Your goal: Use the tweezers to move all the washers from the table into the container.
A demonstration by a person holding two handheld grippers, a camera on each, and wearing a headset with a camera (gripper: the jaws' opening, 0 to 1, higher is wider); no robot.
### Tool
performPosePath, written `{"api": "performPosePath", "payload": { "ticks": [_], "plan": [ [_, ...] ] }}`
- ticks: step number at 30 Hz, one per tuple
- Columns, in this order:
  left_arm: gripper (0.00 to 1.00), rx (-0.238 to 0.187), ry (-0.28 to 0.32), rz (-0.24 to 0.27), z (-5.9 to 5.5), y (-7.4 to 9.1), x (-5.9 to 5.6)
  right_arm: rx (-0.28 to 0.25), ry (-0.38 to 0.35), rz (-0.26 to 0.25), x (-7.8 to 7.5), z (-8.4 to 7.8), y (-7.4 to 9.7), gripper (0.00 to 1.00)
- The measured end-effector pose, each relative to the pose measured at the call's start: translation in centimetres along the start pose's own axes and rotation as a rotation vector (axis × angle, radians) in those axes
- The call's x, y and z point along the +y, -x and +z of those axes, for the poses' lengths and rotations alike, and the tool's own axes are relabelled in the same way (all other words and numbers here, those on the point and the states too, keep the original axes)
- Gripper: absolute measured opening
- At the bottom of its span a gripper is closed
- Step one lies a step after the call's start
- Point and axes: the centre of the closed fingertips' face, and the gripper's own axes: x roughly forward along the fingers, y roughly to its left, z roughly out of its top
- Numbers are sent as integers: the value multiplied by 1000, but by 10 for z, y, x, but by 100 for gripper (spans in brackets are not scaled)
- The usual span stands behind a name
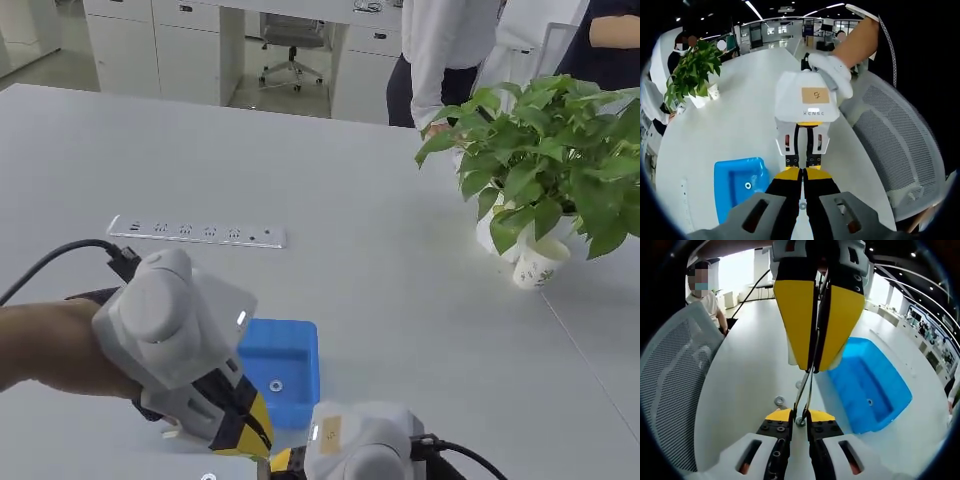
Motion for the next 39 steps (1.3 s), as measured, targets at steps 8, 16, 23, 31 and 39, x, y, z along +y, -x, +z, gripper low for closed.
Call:
{"api": "performPosePath", "payload": {
  "ticks": [8, 16, 23, 31, 39],
  "plan": [
    [5, -2, -1, -8, 1, -1, -1, -4, -15, 0, 0, 0, 1, 12],
    [5, -5, -1, -9, 2, -2, -2, 3, -40, 0, 0, -1, 1, 10],
    [5, -7, -2, -10, 3, -3, -2, 1, -57, 1, 0, -1, 1, 10],
    [5, -7, -5, -10, 4, -3, -1, 0, -67, 2, 0, -1, 1, 9],
    [5, -6, -4, -11, 5, -2, -1, 3, -61, 0, 0, -1, 4, 9]
  ]
}}
